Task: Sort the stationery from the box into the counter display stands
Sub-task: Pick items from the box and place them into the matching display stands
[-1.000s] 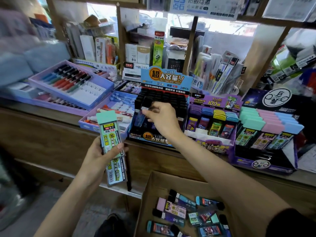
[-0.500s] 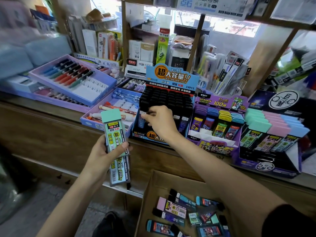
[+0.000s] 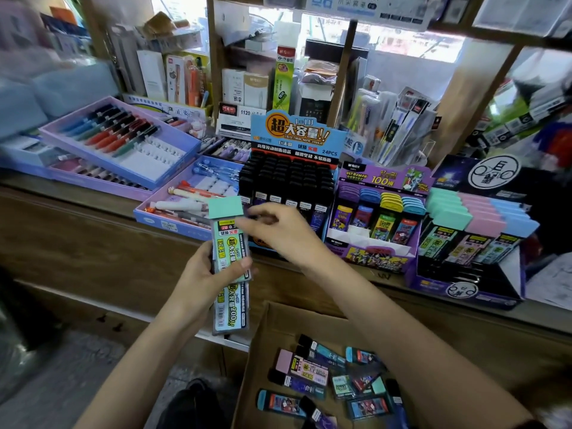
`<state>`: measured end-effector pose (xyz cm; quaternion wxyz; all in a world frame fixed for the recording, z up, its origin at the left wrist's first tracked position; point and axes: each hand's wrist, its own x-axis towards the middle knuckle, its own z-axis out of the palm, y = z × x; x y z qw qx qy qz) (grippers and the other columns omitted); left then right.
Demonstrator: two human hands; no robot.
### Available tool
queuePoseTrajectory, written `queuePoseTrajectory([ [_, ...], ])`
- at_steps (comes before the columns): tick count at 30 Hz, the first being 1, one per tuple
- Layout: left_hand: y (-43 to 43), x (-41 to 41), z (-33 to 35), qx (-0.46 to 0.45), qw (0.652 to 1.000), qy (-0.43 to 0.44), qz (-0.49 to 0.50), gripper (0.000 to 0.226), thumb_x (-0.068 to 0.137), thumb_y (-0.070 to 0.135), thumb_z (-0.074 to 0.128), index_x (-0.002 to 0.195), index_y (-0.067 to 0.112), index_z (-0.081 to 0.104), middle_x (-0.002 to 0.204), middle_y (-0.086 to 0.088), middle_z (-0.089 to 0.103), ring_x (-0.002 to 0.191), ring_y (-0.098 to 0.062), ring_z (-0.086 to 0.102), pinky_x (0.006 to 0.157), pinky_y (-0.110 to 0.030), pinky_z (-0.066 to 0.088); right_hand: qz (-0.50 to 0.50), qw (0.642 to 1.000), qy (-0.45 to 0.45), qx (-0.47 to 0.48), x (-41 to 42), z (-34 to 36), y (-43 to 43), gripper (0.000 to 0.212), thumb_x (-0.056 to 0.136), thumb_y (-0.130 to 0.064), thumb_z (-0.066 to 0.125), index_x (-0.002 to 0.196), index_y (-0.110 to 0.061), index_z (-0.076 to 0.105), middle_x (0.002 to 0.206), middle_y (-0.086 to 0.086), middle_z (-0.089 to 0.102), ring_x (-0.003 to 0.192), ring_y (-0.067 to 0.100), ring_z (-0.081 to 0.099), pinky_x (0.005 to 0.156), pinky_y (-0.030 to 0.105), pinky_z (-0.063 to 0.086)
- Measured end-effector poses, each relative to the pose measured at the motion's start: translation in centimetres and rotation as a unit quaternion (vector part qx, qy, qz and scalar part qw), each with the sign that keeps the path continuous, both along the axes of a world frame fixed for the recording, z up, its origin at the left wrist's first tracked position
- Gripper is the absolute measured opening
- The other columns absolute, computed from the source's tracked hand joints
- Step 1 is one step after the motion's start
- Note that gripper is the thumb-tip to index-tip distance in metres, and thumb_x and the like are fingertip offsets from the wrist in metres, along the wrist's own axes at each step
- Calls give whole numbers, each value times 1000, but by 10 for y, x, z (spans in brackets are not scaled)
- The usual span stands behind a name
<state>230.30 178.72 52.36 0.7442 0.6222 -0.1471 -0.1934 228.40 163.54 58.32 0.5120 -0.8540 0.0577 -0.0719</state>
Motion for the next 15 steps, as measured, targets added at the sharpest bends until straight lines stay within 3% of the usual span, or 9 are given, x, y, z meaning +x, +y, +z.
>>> queuePoseTrajectory([
  [2,-12,-7,3,0,1000,-3,-21,55,65,20,71,117,11,54,95,-7,72,80,-18,71,62,-22,55,29,996,39,74,-11,-5,-5,38,84,-29,69,117,-13,61,98,-7,64,87,2,59,68,11,47],
  [6,-35,-23,12,4,998,-14,-57,56,63,27,73,116,22,54,94,3,73,85,-13,70,67,-24,54,9,982,11,189,-34,-5,-26,30,83,-12,70,112,-10,65,103,0,69,88,1,64,73,13,51],
  [11,-59,-38,22,-9,990,-18,-138,67,61,12,75,123,19,51,108,-1,71,100,-15,67,72,-21,54,-57,975,-17,214,-59,8,-67,23,85,-18,67,109,-17,66,109,6,69,104,19,64,85,30,53],
  [13,-70,-44,24,-10,986,-25,-166,73,63,5,73,130,18,47,116,-8,67,106,-20,64,77,-24,54,-80,974,-27,210,-70,12,-82,22,85,-21,68,106,-20,66,109,3,70,103,17,64,83,28,52],
  [15,-83,-49,25,-9,983,-32,-182,74,64,4,72,132,17,46,118,-9,66,109,-22,63,81,-27,54,-98,972,-43,207,-83,16,-94,20,83,-23,69,103,-23,67,107,-2,70,97,7,65,74,17,51],
])
